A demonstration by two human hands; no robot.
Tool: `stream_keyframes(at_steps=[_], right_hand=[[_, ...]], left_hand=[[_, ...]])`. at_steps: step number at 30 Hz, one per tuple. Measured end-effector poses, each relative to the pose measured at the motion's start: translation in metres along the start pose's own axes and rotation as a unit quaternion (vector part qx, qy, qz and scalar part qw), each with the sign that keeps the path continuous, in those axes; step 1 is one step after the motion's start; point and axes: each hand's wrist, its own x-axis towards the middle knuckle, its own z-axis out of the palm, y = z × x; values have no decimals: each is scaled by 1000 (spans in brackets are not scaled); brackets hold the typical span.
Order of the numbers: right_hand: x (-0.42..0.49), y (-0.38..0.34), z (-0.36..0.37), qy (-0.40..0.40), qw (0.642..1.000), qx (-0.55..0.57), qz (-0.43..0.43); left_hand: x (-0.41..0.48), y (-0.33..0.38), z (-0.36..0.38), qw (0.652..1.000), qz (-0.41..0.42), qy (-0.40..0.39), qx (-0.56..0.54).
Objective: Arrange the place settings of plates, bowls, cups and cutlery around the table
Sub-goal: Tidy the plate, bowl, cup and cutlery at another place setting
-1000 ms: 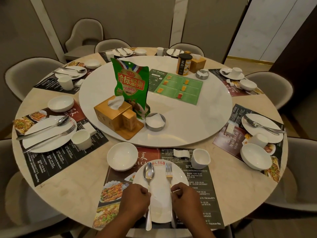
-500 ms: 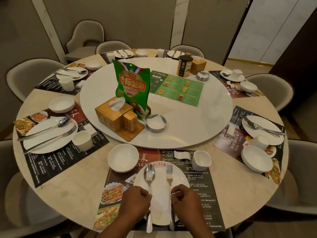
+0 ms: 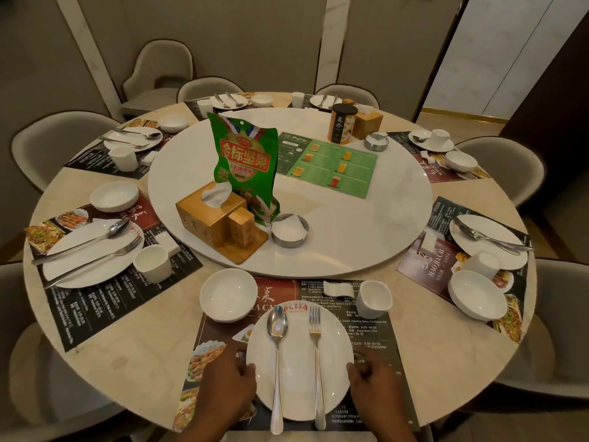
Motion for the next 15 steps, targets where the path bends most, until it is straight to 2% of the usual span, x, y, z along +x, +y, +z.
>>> stream_keyframes(at_steps=[15], right_hand=[[9, 6, 4, -11, 998, 41, 37]], left_hand=[[15, 6, 2, 999, 33, -1, -1]])
